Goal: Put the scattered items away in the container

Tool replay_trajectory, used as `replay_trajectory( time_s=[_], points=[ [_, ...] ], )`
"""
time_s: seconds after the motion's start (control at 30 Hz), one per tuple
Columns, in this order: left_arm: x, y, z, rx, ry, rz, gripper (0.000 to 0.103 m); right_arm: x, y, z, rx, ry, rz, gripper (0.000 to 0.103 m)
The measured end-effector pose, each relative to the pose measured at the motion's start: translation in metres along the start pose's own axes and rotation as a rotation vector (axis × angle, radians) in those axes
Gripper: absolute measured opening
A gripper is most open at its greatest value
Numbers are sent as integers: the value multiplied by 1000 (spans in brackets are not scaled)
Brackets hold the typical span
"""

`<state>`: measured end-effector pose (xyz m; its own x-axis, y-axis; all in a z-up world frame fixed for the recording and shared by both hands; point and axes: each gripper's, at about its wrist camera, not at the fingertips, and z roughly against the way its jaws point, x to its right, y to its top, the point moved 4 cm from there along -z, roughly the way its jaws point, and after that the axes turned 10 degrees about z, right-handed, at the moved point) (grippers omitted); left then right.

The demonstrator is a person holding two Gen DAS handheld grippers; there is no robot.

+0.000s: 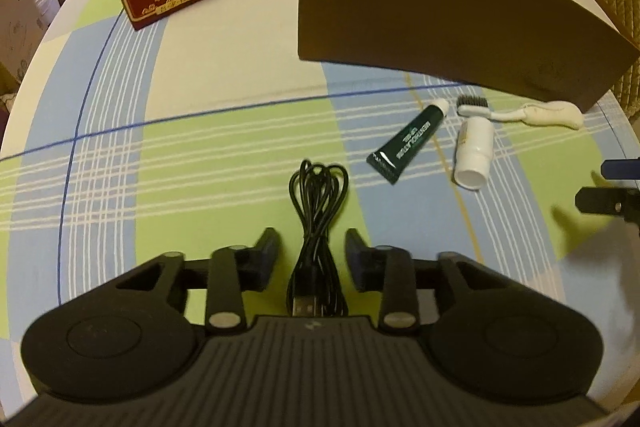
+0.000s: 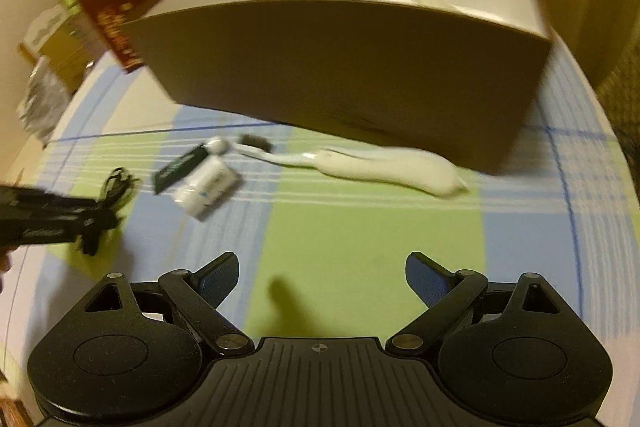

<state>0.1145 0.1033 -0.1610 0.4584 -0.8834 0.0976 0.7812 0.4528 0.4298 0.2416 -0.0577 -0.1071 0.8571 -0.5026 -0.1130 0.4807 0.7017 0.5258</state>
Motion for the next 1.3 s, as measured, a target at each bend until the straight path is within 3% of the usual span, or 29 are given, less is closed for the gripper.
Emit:
replay_trajectory(
  time_s=[0.07,0.17,0.37,0.53,0.8,0.83,0.87,0.9,1.0,1.03,1.3],
  points=[
    [2,2,-3,8,1,-22,32,-10,5,-3,10,19,44,95],
    [2,4,-5,12,11,-32,11,-23,12,-10,26,49,105,95],
    [-26,1,0,16,78,85,11,-44,27,-24,73,110,223,95],
    [-61,-2,9,7,142,253,11,-58,34,-41,108,156,337,95],
    [-69,-14,19,-5,128,272,11,-71,42,-64,103,188,510,95],
    [-69,-15,20,-6,125,269,11,-72,43,-66,103,188,527,88],
    [-67,-17,20,-8,124,265,11,-72,43,-69,94,196,539,70],
    [-66,-18,21,-10,121,261,11,-73,44,-73,79,199,545,64],
    [-63,-20,22,-9,118,251,11,-72,41,-78,82,182,556,61],
    [-62,-21,23,-9,119,250,11,-72,39,-76,91,180,557,51],
    [-54,-23,24,-15,110,231,11,-66,21,-50,80,164,436,51]
  ],
)
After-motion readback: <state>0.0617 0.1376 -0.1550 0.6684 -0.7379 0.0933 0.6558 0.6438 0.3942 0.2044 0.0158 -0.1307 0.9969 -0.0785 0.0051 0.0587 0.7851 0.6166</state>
